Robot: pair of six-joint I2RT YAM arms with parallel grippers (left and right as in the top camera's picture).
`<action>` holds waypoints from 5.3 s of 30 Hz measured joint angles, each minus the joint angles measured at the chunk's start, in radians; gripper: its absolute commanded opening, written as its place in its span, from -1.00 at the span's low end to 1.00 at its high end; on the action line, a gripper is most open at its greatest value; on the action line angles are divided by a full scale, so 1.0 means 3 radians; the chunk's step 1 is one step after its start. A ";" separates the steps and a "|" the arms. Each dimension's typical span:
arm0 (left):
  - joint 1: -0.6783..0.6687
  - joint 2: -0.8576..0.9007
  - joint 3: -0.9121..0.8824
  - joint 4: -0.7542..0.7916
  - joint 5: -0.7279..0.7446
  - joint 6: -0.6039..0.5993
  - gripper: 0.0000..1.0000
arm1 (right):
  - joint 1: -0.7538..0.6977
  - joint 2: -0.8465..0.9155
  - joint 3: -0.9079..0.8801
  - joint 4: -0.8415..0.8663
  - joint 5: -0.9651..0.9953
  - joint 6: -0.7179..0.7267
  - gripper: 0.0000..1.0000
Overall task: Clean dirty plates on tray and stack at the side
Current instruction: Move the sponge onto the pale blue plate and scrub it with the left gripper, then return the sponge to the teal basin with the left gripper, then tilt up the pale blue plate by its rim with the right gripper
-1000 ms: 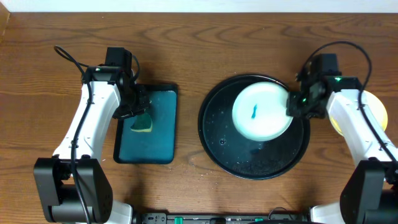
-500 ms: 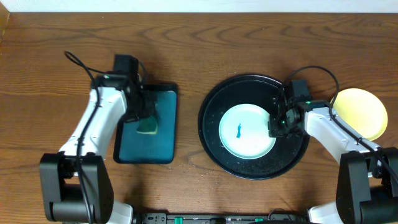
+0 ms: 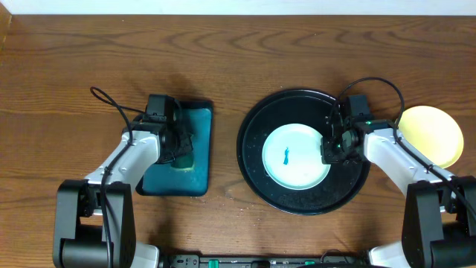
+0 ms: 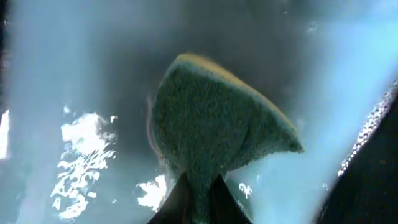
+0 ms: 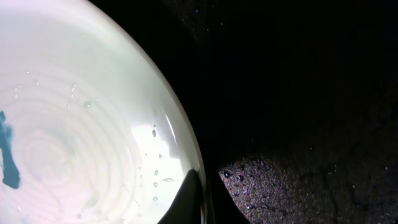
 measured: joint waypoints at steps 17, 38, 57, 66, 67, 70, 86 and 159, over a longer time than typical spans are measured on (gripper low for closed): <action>-0.0599 -0.0025 0.1371 -0.1055 0.0423 -0.0066 -0.85 | 0.0000 0.0000 -0.0046 0.0244 0.0027 0.0108 -0.98; -0.2312 0.1194 0.1349 0.0660 0.0576 -0.0977 -0.85 | 0.0000 -0.0045 -0.0159 0.0387 0.0001 0.0327 -0.98; -0.2384 0.1231 0.1736 -0.0645 -0.0853 -0.1024 -0.85 | 0.0003 -0.0046 -0.0161 0.0367 -0.0069 0.0328 -0.98; -0.2313 0.1270 0.1676 0.0057 -0.0055 -0.1064 -0.85 | 0.0003 -0.0046 -0.0163 0.0354 -0.0085 0.0350 -0.97; -0.2307 0.1283 0.1675 0.0144 0.0065 -0.1097 -0.85 | 0.0003 -0.0046 -0.0163 0.0351 -0.0085 0.0350 -0.97; -0.2349 0.1326 0.1673 0.0360 0.0370 -0.1157 -0.85 | 0.0003 -0.0046 -0.0163 0.0350 -0.0084 0.0350 -0.98; -0.2467 0.1434 0.1829 0.0018 0.0542 -0.1208 -0.85 | 0.0001 -0.0046 -0.0159 0.0292 -0.0088 0.0350 -0.97; -0.0075 -0.1002 0.1011 -0.1615 -0.0074 0.0108 0.55 | -0.0019 -0.0259 -0.0041 0.0209 -0.0065 0.0154 -0.97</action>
